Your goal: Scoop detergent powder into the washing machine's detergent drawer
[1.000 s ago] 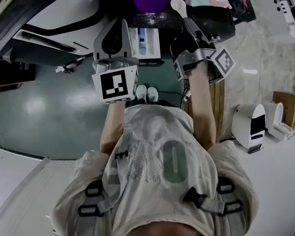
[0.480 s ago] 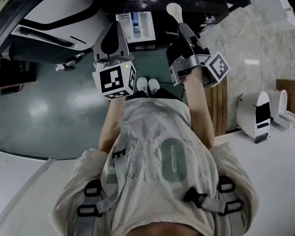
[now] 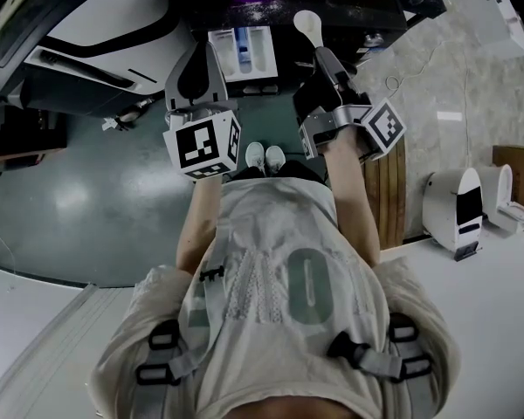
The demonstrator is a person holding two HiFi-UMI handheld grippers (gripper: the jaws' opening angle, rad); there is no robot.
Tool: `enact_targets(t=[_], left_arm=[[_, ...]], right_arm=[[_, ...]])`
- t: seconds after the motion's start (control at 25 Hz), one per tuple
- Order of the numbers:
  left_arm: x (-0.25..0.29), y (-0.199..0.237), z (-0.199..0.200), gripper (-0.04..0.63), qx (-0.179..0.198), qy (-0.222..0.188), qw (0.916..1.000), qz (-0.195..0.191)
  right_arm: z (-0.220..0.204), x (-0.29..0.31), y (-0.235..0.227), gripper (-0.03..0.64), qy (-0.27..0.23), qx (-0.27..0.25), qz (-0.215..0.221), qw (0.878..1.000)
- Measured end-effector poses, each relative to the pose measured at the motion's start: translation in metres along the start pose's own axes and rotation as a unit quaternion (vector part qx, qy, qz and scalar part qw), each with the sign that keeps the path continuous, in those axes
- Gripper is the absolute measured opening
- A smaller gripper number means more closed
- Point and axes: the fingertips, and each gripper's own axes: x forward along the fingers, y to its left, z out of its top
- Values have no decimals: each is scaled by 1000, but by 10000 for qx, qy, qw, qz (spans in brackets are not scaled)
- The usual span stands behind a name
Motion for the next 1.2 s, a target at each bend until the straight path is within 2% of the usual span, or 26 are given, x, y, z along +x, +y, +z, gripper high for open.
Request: enact_targets(t=[0.2,0.72,1.2], left_arm=[[3,13,-2,20,40,-72,9998,190],[3,60,-28,20,101,79,9986,518],[-3,104,-43,20,54,184,9958,899]], right_arm=[[-12,15,-11,9,292,-76,11,9995],[-67,64,-74,9,1137,28,-467,9924],[-111,89,-94,9,1646,95,-591,9845]])
